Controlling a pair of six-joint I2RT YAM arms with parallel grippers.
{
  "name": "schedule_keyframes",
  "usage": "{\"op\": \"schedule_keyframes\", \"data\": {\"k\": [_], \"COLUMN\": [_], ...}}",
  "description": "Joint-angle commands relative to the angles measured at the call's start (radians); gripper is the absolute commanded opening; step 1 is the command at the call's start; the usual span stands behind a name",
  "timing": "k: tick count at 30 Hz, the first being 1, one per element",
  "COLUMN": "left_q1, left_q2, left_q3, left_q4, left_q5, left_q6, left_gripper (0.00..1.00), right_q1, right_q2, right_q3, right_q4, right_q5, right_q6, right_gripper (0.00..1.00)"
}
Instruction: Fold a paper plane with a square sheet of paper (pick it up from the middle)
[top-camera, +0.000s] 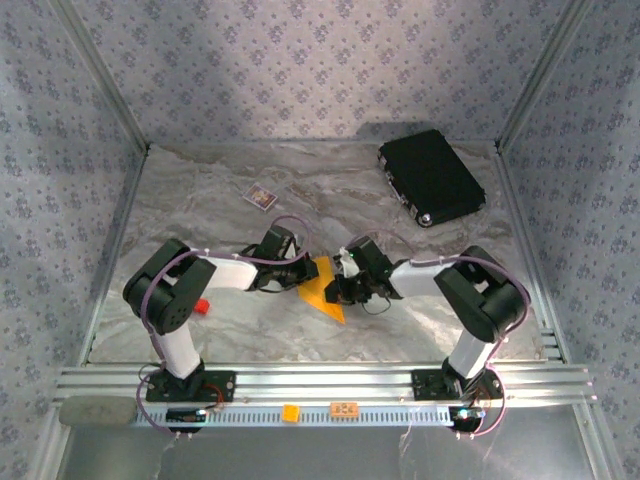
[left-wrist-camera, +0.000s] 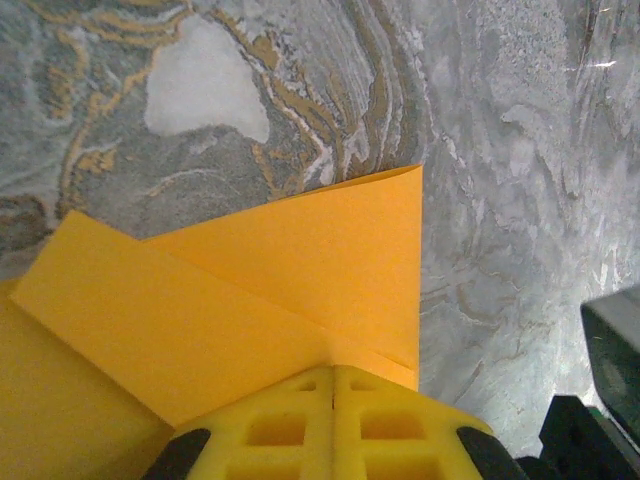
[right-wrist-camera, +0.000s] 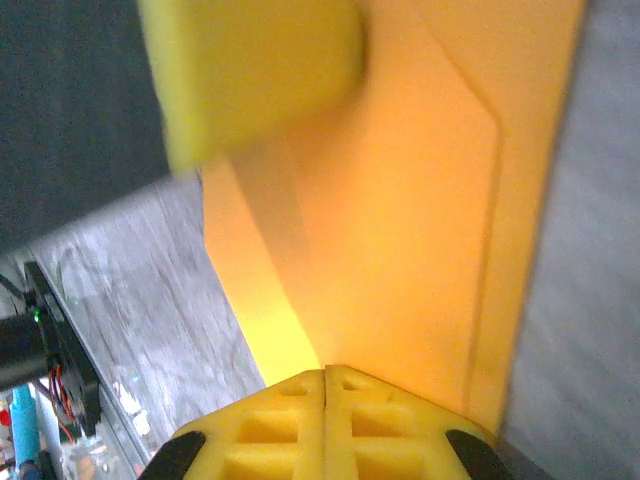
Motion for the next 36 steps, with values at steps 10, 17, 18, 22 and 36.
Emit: {"op": "schedule_keyframes", "data": {"k": [10, 17, 18, 22, 36], "left_q1": [0.011, 0.012, 0.012, 0.012, 0.017], "left_q2": [0.039, 0.037, 0.034, 0.023, -0.014], "left_q3": [-0.034, -0.036, -0.039, -0.046, -0.066], "left_q4": [-0.05, -0.046, -0.042, -0.039, -0.023], "left_q5": [-0.053, -0.054, -0.054, -0.059, -0.069], "left_q6": [-0.011, -0.016, -0.019, -0.026, -0.075], "left_gripper": [0.05, 0.04, 0.04, 0.05, 0.05], "right_q1": [0.042, 0.056, 0.057, 0.061, 0.045], "right_q2": [-0.215, -0.294, -0.304, -0.381, -0.399], "right_q3": [-0.255, -0.295, -0.292, -0.258, -0.193], "right_q4": [-0.088, -0.13, -0.139, -0.2, -0.217], "right_q5": [0.021, 0.054, 0.056, 0.091, 0.102], "right_q6": [0.059, 0.087, 0.09, 0.101, 0.233], "right_gripper": [0.01, 0.01, 0.01, 0.01, 0.34]}}
